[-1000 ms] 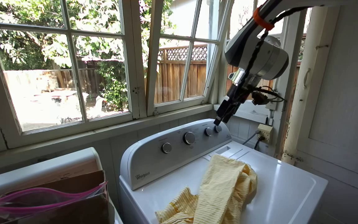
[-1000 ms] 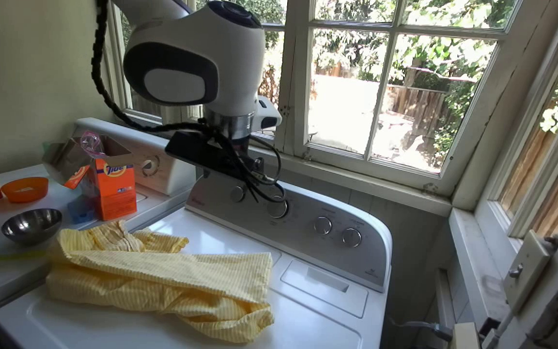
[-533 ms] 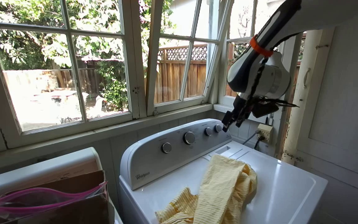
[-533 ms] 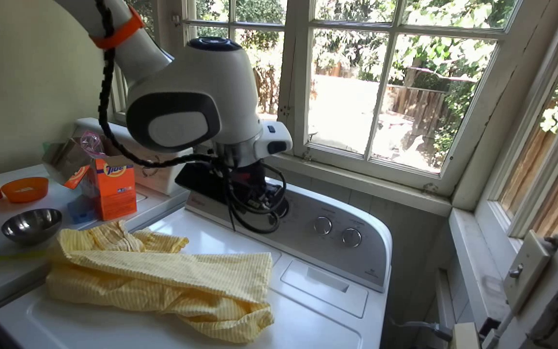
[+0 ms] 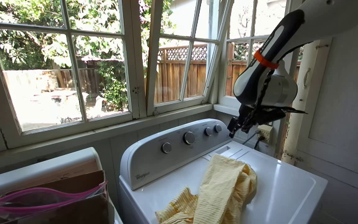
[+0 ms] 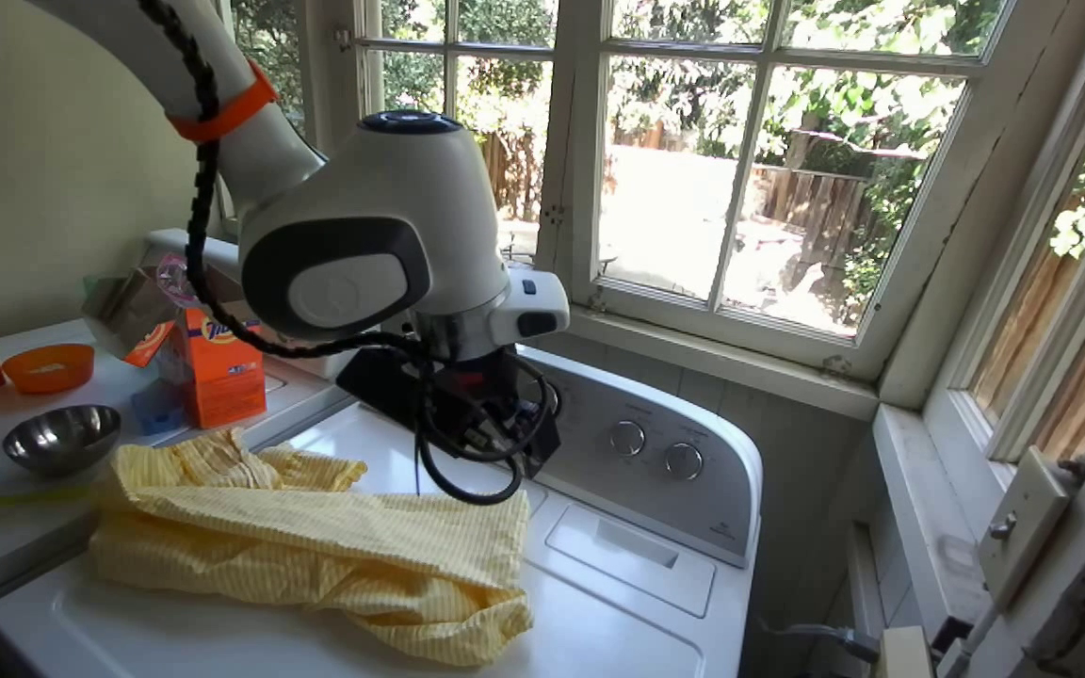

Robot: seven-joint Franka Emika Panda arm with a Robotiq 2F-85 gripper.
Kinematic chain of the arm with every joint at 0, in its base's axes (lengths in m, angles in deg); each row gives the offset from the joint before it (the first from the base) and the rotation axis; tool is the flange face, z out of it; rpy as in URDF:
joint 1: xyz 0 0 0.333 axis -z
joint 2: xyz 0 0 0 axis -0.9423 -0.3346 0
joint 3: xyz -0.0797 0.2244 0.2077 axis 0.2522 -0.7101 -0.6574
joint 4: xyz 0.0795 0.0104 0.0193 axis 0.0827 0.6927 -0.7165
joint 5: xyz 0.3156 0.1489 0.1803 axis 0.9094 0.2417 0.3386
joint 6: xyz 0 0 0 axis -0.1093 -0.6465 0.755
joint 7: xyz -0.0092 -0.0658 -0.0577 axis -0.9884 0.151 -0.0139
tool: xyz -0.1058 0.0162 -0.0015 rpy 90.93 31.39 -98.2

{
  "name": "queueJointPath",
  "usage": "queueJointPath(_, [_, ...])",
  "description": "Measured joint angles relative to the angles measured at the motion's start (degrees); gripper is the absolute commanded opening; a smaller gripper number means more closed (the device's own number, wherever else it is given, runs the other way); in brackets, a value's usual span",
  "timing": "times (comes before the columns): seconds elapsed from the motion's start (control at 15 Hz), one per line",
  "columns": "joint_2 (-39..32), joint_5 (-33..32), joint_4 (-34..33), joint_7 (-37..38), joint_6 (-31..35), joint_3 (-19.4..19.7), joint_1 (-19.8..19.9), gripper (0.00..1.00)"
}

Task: Unfold the yellow towel.

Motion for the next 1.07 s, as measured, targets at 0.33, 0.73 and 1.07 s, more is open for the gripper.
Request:
queueJointPath(0.33, [-3.7, -14.3, -0.8, 20.1, -3.5, 8.7, -3.6, 1.00])
queueJointPath(0.73, [-7.1, -19.7, -3.3, 32.5, -7.2, 11.1, -4.7, 1.00])
queueJointPath(1.07, [-7.0, -19.7, -3.3, 32.4, -7.2, 10.7, -4.0, 1.00])
